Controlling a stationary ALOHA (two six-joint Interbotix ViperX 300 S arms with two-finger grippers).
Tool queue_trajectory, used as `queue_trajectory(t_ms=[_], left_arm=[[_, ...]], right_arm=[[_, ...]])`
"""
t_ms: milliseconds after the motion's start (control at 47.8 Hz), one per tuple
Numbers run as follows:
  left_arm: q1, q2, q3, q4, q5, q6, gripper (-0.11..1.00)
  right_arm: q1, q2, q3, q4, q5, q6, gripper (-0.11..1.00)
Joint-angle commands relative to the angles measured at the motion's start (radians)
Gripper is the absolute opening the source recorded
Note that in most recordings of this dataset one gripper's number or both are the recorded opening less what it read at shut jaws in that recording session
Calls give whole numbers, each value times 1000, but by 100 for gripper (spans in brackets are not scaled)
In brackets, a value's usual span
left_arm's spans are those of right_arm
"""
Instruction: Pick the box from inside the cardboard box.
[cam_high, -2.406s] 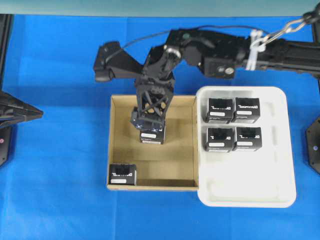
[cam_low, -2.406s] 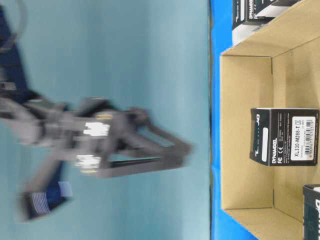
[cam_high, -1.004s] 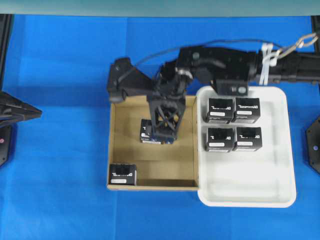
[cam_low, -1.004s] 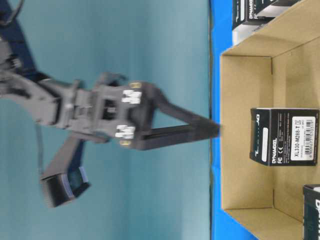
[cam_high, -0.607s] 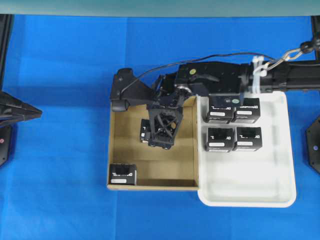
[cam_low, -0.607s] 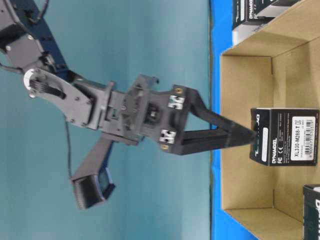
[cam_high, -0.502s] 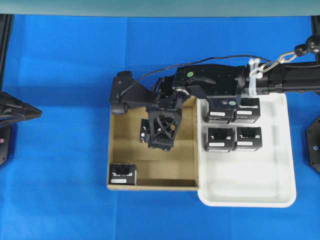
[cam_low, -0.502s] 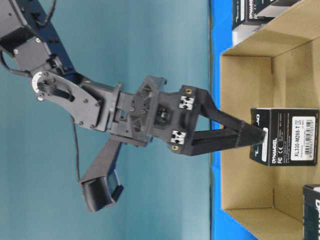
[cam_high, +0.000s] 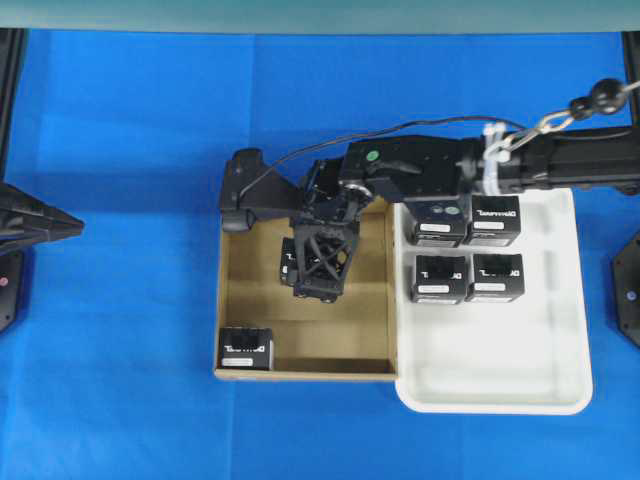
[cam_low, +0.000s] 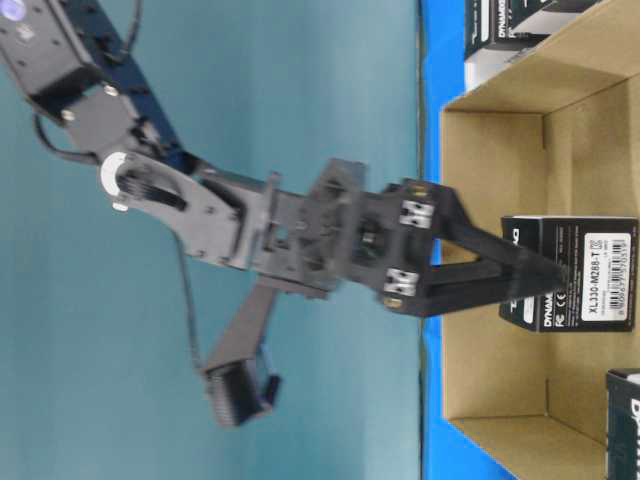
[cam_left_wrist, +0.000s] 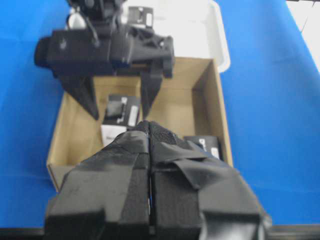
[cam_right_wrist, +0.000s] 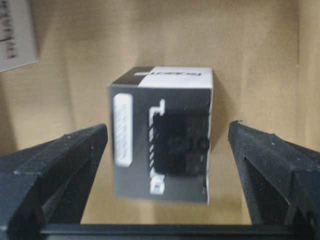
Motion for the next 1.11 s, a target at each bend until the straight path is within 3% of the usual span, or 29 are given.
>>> queue_trajectory(t_ms=[0,418,607,879,1088], left_arm=[[0,12,-26,3,-8,0,-7],[0,12,-26,3,-8,0,-7],[0,12,-26,3,-8,0,-7],[0,12,-25,3,-8,0,-7],[0,9,-26,3,-8,0,-7]], right_arm=[[3,18,-3,0,-28,-2,100],[17,18,21,0,-48,3,96],[26,14,14,2,-49,5,62],[23,-21,6,3,-21,14,62],[17,-114,-71,8,129,14,62]])
